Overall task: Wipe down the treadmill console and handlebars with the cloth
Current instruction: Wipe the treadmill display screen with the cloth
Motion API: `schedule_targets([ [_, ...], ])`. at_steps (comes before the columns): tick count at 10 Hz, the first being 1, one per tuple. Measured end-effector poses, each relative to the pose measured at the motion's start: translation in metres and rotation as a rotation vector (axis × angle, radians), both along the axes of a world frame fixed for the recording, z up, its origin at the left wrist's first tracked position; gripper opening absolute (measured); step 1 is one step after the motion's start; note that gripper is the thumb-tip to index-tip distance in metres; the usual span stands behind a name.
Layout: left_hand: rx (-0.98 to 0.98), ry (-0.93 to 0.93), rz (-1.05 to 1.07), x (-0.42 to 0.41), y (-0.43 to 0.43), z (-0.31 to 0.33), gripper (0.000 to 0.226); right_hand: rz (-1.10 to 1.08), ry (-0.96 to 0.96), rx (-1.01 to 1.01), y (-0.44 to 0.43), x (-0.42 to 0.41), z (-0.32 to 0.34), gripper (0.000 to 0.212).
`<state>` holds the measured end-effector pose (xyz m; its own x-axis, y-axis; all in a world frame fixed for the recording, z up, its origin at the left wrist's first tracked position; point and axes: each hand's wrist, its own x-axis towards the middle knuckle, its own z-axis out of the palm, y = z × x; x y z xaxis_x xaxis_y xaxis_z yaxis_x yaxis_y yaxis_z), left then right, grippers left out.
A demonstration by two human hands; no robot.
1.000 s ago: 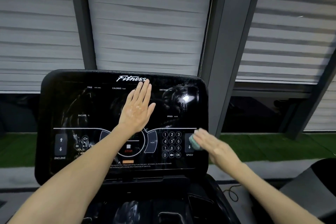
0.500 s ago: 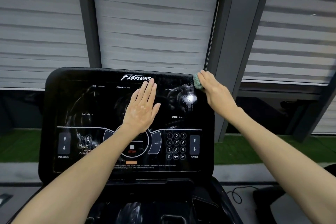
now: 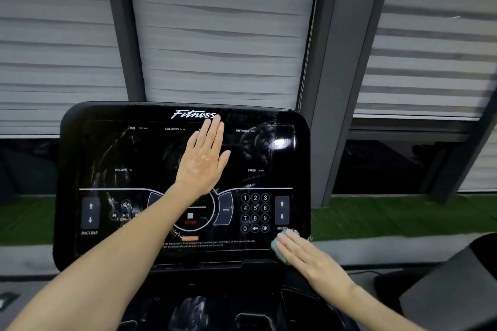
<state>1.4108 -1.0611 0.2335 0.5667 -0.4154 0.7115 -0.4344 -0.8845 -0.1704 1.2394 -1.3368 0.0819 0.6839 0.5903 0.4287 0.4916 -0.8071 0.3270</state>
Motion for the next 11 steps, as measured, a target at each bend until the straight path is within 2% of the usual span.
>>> schedule_targets([
  [2, -0.003, -0.005, 0.0, 0.001, 0.0, 0.0, 0.066, 0.025, -0.028, -0.07, -0.004, 0.016, 0.031, 0.055],
  [3, -0.011, -0.009, -0.007, 0.002, 0.0, -0.001, 0.066, 0.037, -0.085, 0.024, 0.001, 0.036, 0.069, 0.054],
  [5, -0.016, -0.012, -0.01, 0.003, 0.001, -0.002, 0.066, -0.122, -0.211, 0.147, 0.005, 0.105, 0.167, 0.089],
  [6, -0.016, -0.011, -0.015, 0.003, 0.001, -0.002, 0.065, -0.164, -0.268, 0.137, 0.012, 0.125, 0.211, 0.079],
  [7, -0.023, -0.011, -0.018, 0.004, 0.0, -0.003, 0.065, -0.191, -0.246, 0.179, 0.018, 0.135, 0.229, 0.078],
  [8, -0.028, -0.008, -0.019, 0.004, -0.001, -0.004, 0.065, -0.209, -0.263, 0.265, 0.026, 0.135, 0.219, 0.08],
  [9, -0.032, -0.018, -0.02, 0.004, -0.001, -0.003, 0.065, -0.155, -0.313, 0.209, 0.035, 0.122, 0.187, 0.084],
  [10, -0.035, -0.025, -0.019, 0.003, -0.001, -0.003, 0.065, -0.096, -0.272, 0.153, 0.042, 0.097, 0.143, 0.087],
  [11, -0.024, -0.026, -0.008, 0.004, -0.001, -0.003, 0.065, -0.005, -0.184, 0.098, 0.046, 0.067, 0.095, 0.079],
])
